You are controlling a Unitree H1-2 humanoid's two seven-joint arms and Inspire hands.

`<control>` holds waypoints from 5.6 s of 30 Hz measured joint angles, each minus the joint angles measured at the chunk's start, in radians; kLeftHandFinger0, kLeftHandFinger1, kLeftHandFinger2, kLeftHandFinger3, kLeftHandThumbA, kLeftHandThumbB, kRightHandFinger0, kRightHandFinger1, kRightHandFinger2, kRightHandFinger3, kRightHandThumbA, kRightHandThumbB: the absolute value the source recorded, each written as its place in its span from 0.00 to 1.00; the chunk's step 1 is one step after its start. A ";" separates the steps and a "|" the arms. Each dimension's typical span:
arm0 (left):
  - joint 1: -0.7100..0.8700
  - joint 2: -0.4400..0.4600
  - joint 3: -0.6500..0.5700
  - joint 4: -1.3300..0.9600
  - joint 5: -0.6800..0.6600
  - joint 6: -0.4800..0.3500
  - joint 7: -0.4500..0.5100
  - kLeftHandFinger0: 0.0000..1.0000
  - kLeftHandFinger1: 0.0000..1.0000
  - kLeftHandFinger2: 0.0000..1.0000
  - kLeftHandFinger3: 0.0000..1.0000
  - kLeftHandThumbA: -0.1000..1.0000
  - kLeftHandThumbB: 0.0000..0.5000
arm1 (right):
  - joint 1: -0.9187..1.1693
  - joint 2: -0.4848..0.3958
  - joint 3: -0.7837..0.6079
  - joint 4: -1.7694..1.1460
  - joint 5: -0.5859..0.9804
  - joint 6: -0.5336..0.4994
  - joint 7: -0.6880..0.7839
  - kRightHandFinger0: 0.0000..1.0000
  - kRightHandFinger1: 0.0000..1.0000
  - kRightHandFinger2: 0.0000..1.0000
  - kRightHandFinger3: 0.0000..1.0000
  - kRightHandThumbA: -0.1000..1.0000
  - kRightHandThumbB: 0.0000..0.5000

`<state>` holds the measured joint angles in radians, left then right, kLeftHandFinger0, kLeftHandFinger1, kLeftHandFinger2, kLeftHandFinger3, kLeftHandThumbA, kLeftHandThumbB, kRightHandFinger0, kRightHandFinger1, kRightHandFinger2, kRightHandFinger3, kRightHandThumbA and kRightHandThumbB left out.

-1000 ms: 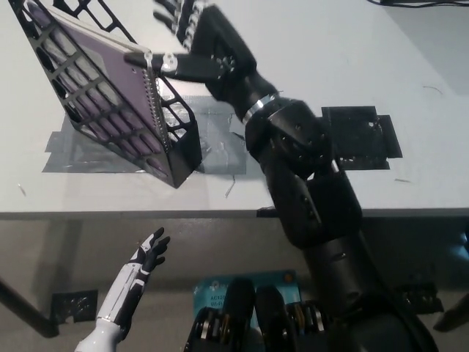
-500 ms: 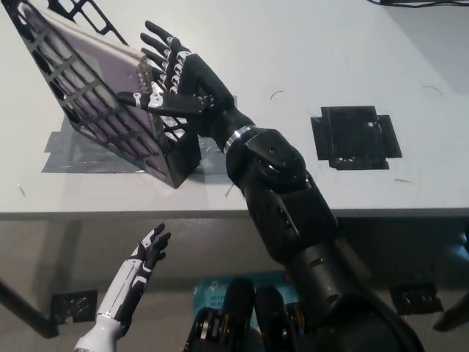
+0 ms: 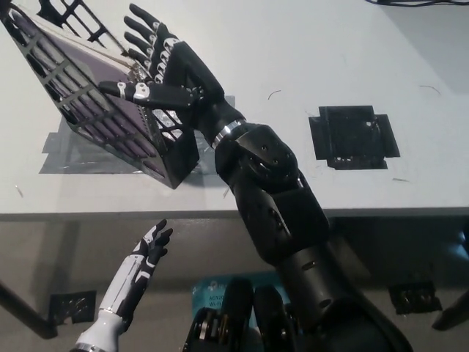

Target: A shelf with a book inside it is placed on the center of the desk infront of the robot. The robot uses its right hand to grab the book, take it out and hand it to a person.

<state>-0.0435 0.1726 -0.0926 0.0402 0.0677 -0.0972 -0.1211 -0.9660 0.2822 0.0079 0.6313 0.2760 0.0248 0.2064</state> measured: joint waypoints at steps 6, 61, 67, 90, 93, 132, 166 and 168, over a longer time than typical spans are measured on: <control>-0.002 0.002 -0.004 0.000 0.001 0.001 0.000 1.00 1.00 1.00 1.00 0.97 0.38 | 0.000 -0.003 0.001 -0.025 0.000 0.000 0.001 1.00 1.00 1.00 1.00 1.00 0.84; -0.014 0.004 -0.008 0.000 0.021 0.002 0.000 1.00 1.00 1.00 1.00 1.00 0.43 | -0.037 -0.040 0.109 0.206 -0.116 -0.075 0.042 1.00 1.00 1.00 1.00 1.00 0.70; -0.014 0.004 -0.009 0.000 0.022 0.001 0.000 1.00 1.00 1.00 1.00 1.00 0.43 | -0.047 -0.054 0.143 0.221 -0.182 -0.106 0.012 1.00 1.00 1.00 1.00 1.00 0.71; -0.018 0.004 -0.009 0.000 0.021 0.002 -0.015 1.00 1.00 0.99 1.00 1.00 0.46 | -0.091 -0.051 0.117 0.273 -0.243 -0.146 -0.068 0.00 0.00 0.00 0.00 1.00 0.03; -0.019 0.004 -0.009 0.000 0.023 0.001 -0.016 1.00 1.00 0.98 1.00 1.00 0.47 | -0.103 -0.052 0.121 0.292 -0.260 -0.155 -0.090 0.00 0.09 0.29 0.26 1.00 0.01; -0.041 0.009 -0.010 0.004 0.024 0.001 -0.024 1.00 1.00 1.00 1.00 0.99 0.35 | -0.049 0.041 -0.189 -0.111 -0.054 0.035 -0.198 0.00 0.00 0.00 0.00 1.00 0.21; -0.039 0.012 -0.010 0.010 0.019 0.000 -0.040 1.00 0.95 0.96 1.00 1.00 0.37 | -0.051 -0.003 -0.622 -0.362 0.431 0.309 -0.418 0.00 0.00 0.00 0.00 1.00 0.00; -0.038 0.012 -0.010 0.010 0.019 0.000 -0.040 1.00 0.94 0.96 1.00 1.00 0.36 | -0.046 -0.012 -0.654 -0.362 0.469 0.324 -0.437 0.00 0.00 0.00 0.00 1.00 0.02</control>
<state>-0.0819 0.1845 -0.1021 0.0500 0.0866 -0.0972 -0.1607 -1.0115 0.2698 -0.6462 0.2690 0.7449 0.3487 -0.2308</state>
